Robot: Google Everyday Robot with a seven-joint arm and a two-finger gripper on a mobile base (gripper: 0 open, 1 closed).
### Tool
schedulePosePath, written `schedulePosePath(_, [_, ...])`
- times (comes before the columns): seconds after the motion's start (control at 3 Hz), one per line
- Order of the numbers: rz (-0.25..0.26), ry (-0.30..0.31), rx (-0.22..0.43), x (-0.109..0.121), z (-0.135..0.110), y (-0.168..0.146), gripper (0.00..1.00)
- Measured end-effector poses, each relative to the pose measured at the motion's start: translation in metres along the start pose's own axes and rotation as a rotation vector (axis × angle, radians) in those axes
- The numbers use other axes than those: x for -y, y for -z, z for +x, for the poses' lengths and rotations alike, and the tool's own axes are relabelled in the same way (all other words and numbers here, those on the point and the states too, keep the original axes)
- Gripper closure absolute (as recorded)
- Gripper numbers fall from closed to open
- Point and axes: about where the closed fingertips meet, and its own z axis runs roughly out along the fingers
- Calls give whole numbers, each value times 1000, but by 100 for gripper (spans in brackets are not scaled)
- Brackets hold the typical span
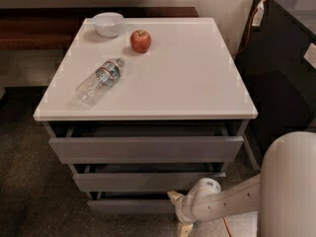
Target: Pick coke can from bottom drawer and place on counter
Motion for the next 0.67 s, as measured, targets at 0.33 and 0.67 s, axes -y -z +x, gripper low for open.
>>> schedulePosePath(0.33, [0, 12, 2, 0, 0, -18, 0])
schedulePosePath(0.67, [-10, 9, 14, -5, -1, -43, 0])
